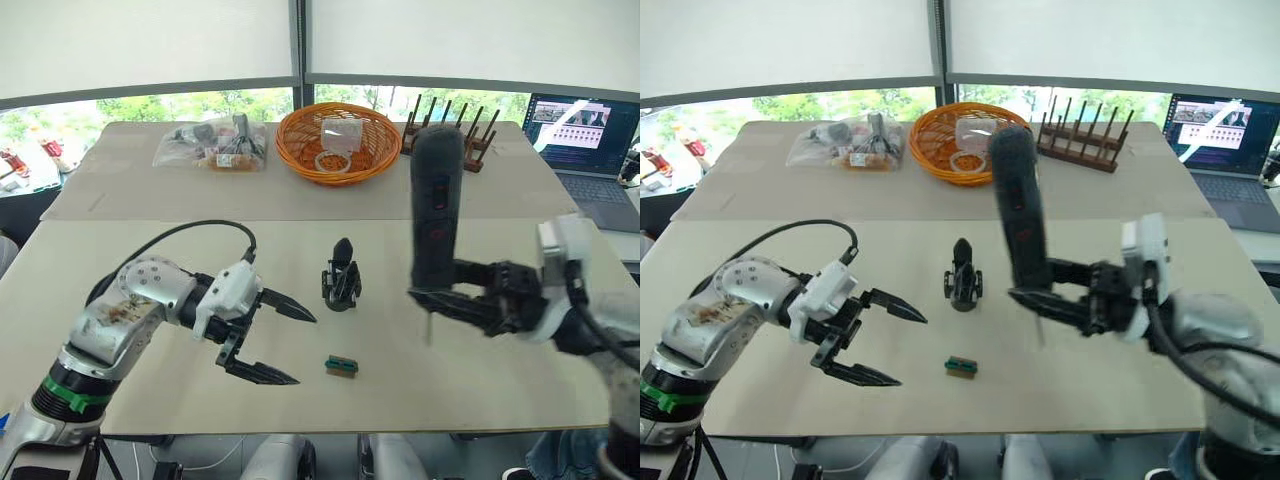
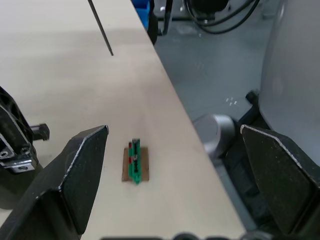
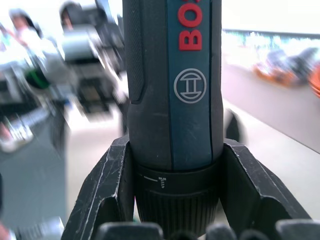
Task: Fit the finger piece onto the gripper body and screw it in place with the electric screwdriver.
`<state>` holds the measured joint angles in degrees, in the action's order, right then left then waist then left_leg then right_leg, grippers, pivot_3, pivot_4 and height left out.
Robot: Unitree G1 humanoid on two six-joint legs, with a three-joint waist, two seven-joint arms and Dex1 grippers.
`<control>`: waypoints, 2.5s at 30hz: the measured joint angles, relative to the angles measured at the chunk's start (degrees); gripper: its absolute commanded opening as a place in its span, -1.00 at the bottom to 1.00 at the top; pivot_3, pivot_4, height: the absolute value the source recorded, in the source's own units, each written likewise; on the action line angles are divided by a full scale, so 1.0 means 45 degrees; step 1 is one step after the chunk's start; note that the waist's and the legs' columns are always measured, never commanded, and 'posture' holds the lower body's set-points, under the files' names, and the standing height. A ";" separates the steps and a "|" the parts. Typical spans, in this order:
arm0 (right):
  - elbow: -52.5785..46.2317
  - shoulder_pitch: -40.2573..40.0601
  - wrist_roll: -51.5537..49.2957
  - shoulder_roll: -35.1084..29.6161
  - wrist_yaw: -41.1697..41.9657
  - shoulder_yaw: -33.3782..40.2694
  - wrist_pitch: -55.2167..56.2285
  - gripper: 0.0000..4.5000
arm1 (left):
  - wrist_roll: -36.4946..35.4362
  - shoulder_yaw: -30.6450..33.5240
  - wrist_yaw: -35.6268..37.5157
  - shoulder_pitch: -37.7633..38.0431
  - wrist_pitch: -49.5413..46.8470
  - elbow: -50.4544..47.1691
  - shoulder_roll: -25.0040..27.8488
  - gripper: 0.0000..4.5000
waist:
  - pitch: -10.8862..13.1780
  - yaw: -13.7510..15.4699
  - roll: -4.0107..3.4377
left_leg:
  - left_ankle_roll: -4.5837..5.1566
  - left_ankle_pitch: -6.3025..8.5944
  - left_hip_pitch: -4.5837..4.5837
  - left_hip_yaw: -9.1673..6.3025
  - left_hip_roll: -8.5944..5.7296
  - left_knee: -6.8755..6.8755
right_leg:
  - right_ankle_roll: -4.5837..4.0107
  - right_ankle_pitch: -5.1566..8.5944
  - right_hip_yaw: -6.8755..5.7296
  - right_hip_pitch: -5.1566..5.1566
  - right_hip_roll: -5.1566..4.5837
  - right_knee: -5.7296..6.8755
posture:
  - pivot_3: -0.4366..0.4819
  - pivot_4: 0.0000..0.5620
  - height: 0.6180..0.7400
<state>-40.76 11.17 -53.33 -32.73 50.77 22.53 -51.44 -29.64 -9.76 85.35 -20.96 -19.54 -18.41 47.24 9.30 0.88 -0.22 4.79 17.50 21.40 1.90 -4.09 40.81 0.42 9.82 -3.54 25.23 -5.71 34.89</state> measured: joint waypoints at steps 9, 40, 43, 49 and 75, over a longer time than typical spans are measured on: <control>-0.0503 -0.0810 0.1202 0.1208 -0.1172 -0.3387 0.1893 -0.15 | 0.2002 -0.0557 -0.0634 0.0618 0.2795 0.1805 -0.1332 1.00 | -0.0001 0.0037 0.0006 | 0.0155 -0.0032 0.0008 0.0015 -0.0004 0.0005 | 0.0006 0.0002 -0.0010 0.0005 0.0022 -0.0008 | -0.05 -0.47 1.00; 0.0652 -0.1823 0.3540 0.1723 -0.1041 -0.5665 0.5228 -0.15 | 0.3481 -0.1702 -0.1041 0.0774 0.5290 0.3913 -0.2942 1.00 | 0.0000 -0.0019 0.0010 | 0.0170 -0.0025 0.0005 0.0015 0.0001 0.0005 | 0.0009 0.0005 -0.0004 0.0015 0.0042 -0.0003 | -0.05 -0.47 1.00; 0.0656 -0.1912 0.3540 0.1689 -0.1037 -0.5726 0.5228 -0.15 | 0.3559 -0.1705 -0.1078 0.0738 0.5439 0.3997 -0.2971 1.00 | -0.0001 -0.0023 0.0010 | 0.0171 -0.0024 0.0005 0.0015 0.0001 0.0004 | 0.0009 0.0005 -0.0003 0.0017 0.0039 -0.0002 | -0.05 -0.47 1.00; 0.0665 -0.1955 0.3555 0.1690 -0.1035 -0.5849 0.5231 -0.15 | 0.3578 -0.1706 -0.1074 0.0738 0.5503 0.4143 -0.2971 1.00 | 0.0000 -0.0016 0.0010 | 0.0172 -0.0024 0.0005 0.0015 0.0001 0.0004 | 0.0009 0.0005 -0.0003 0.0016 0.0038 -0.0002 | -0.05 -0.47 1.00; 0.0687 -0.1798 0.3574 0.1564 -0.0779 -0.5882 0.5411 -0.15 | 0.3629 -0.1964 -0.1303 0.0683 0.5970 0.4497 -0.3103 1.00 | 0.0000 -0.0014 0.0011 | 0.0179 -0.0020 0.0005 0.0015 0.0001 0.0005 | 0.0011 0.0006 -0.0002 0.0016 0.0032 -0.0005 | -0.05 -0.47 1.00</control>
<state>-37.67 3.08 -37.25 -25.69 47.27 -3.94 -27.09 -13.31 -18.60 79.49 -17.89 7.32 1.83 33.28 9.30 0.82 -0.17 5.60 17.41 21.43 1.97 -4.09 40.83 0.46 9.85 -3.55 25.30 -5.57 34.87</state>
